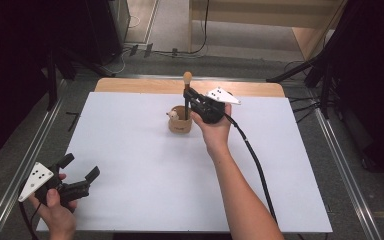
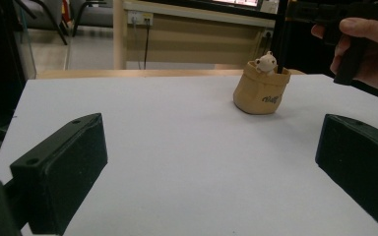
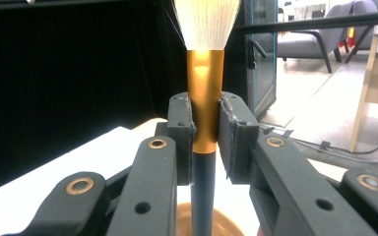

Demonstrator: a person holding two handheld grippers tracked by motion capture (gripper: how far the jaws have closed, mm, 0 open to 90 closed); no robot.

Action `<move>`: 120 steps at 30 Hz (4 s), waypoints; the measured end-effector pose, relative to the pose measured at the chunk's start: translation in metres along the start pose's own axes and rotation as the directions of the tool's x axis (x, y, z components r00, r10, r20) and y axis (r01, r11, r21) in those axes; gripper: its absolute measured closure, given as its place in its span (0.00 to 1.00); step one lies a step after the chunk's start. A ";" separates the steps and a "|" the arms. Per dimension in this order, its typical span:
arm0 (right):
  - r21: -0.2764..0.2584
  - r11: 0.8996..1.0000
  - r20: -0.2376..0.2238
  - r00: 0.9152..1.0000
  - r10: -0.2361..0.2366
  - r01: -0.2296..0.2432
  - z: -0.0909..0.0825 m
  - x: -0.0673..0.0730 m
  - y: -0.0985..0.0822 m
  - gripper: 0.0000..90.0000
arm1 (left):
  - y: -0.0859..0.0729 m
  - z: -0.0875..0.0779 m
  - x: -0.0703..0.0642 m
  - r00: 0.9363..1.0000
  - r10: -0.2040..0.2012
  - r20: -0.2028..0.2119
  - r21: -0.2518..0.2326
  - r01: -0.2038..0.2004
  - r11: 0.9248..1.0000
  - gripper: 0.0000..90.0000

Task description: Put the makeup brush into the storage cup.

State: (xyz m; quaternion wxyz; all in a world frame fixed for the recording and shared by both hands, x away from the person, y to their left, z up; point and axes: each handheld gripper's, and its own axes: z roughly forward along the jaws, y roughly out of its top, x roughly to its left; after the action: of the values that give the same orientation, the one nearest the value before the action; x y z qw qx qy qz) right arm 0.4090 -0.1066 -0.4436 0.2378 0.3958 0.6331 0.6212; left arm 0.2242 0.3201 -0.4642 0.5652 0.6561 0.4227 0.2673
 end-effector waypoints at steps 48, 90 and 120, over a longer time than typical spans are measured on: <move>0.177 0.984 0.076 0.997 -0.011 -0.003 -0.086 -0.013 -0.021 0.00 | 0.000 0.000 0.000 1.000 0.000 -0.001 0.002 0.000 1.000 0.00; 0.170 0.985 0.193 0.981 0.000 -0.033 -0.226 -0.037 -0.062 0.00 | 0.000 0.001 -0.003 1.000 0.011 0.001 0.010 -0.011 1.000 0.00; 0.144 0.988 0.282 0.959 0.012 -0.055 -0.304 -0.059 -0.076 0.00 | -0.002 0.003 -0.006 1.000 0.018 0.004 0.023 -0.018 1.000 0.00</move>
State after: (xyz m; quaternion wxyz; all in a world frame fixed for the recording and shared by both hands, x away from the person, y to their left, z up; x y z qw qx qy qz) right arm 0.1862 -0.3289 -0.4936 0.2840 0.5075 0.6311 0.5134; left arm 0.2231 0.3138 -0.4658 0.5560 0.6668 0.4186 0.2664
